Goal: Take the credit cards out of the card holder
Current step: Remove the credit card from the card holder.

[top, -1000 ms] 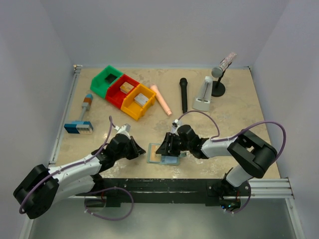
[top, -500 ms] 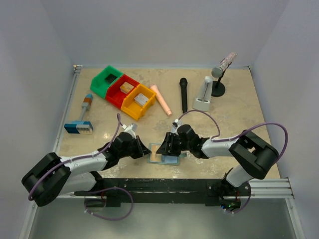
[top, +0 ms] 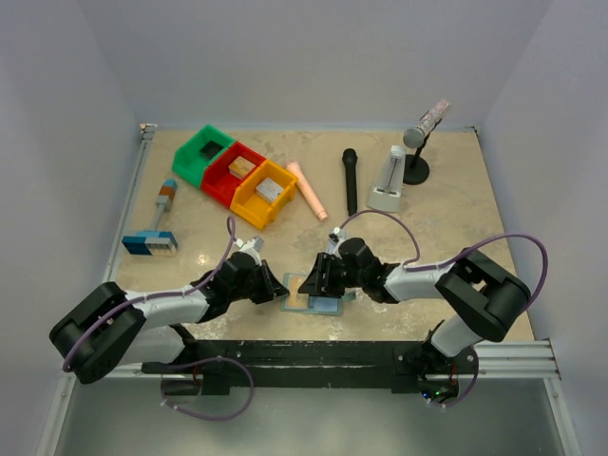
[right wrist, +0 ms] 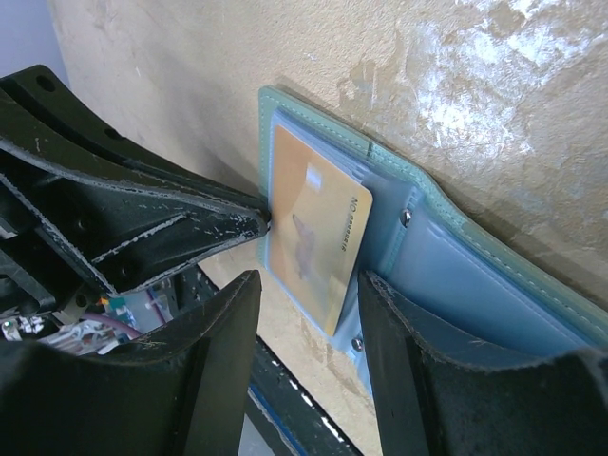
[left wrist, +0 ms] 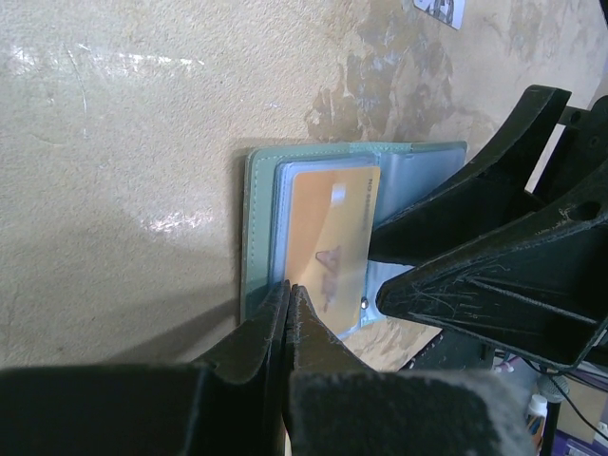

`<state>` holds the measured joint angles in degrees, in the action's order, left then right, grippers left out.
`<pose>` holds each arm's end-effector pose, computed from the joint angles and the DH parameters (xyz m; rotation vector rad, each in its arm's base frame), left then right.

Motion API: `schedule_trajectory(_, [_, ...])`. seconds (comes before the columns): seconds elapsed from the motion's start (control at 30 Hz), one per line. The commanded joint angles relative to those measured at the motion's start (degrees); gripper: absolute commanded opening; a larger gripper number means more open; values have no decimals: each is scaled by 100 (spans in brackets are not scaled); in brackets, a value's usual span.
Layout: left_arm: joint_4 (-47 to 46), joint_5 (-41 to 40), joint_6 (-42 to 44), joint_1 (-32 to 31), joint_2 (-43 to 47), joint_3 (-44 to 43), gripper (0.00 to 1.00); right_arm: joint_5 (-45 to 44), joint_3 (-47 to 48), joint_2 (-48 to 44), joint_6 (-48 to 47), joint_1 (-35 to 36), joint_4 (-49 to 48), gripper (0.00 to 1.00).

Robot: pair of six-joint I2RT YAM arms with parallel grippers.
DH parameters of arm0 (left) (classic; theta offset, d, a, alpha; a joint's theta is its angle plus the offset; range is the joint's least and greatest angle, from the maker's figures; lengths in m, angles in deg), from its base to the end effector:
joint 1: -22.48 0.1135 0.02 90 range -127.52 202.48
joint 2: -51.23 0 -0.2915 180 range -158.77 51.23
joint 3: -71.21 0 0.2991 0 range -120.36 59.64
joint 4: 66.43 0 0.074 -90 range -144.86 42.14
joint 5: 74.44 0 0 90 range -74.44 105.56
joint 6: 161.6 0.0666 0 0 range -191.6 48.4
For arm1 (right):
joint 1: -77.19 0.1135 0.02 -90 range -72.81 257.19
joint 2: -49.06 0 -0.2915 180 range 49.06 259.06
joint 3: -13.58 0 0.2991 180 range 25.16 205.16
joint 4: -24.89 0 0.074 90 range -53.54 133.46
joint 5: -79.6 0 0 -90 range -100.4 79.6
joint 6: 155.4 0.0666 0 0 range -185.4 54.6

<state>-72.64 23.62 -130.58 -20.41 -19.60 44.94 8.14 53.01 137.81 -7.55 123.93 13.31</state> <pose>0.1747 -0.1750 0.0921 -0.2630 2.4646 -1.0408 0.2019 0.2454 0.0942 0.0435 2.5514 1.2411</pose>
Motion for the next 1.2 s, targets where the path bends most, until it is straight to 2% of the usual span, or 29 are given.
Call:
schedule_trajectory(0.0, [20, -216, 97, -26, -133, 28, 0, -193, -184, 72, -168, -16, 189, 51])
schedule_trajectory(0.4, [196, -331, 62, -26, -230, 64, 0, -27, -518, -183, -72, -16, -724, 50])
schedule_trajectory(0.83, [266, -331, 36, -26, -168, 169, 0, 176, -316, 72, -107, -16, -743, 51])
schedule_trajectory(0.97, [301, -357, -26, -26, -98, 274, 0, -122, -325, -173, -212, -16, -384, 51])
schedule_trajectory(1.17, [460, -498, -114, -26, 165, 406, 0, -1072, -88, -1789, -888, -16, 1540, 52])
